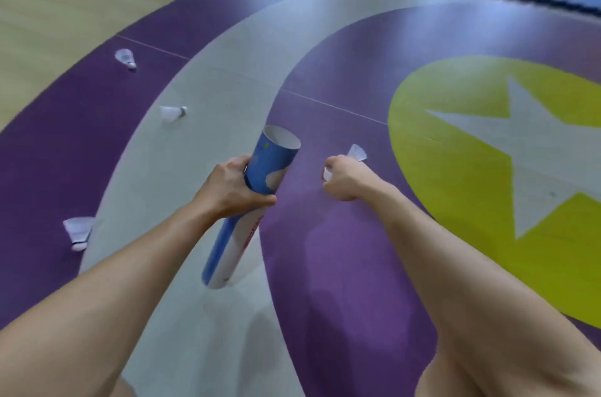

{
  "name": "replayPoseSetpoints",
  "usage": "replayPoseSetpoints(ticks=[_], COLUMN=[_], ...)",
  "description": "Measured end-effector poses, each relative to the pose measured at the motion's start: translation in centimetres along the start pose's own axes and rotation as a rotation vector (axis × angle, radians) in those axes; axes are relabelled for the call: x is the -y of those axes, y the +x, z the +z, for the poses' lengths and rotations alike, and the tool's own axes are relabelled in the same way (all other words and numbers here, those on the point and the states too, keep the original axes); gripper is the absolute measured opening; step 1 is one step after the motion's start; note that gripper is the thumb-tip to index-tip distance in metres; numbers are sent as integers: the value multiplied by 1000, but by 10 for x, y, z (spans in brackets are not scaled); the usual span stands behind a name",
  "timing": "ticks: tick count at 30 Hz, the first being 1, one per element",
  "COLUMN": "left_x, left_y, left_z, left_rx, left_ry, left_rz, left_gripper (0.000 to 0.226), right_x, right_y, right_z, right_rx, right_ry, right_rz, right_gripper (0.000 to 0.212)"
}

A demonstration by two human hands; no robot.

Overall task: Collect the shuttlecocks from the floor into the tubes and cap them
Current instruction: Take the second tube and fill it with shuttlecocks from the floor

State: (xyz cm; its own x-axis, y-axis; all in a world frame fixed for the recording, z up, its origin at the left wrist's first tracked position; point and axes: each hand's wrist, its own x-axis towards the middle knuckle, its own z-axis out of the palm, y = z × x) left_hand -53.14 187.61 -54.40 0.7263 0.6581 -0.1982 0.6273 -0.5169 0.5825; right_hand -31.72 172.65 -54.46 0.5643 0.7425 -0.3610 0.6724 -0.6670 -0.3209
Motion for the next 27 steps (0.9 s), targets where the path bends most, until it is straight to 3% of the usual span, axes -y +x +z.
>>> replayPoseSetpoints(ticks=[2, 7, 11, 14, 16, 20, 27], left_x=[-6, -15, -16, -9, -4, 12, 47], left_y=[17, 49, 65, 80, 91, 100, 111], left_z=[5, 12, 32, 42, 44, 47, 30], left_rx=[74, 108, 172, 190, 161, 124, 201], left_ry=[36, 268, 288, 251, 245, 222, 173], left_rz=[29, 60, 85, 115, 139, 166, 56], left_gripper=[48, 75, 68, 63, 66, 69, 81], right_x=[-8, -34, -58, -89, -105, -131, -147], right_y=[13, 32, 55, 81, 102, 159, 235], right_z=[-15, -37, -22, 12, 31, 55, 79], right_rx=[-84, -48, -20, -35, -72, -275, -331], right_ry=[109, 191, 193, 248, 275, 315, 476], right_rz=[80, 187, 260, 326, 356, 396, 504], right_gripper=[25, 19, 16, 33, 34, 35, 72])
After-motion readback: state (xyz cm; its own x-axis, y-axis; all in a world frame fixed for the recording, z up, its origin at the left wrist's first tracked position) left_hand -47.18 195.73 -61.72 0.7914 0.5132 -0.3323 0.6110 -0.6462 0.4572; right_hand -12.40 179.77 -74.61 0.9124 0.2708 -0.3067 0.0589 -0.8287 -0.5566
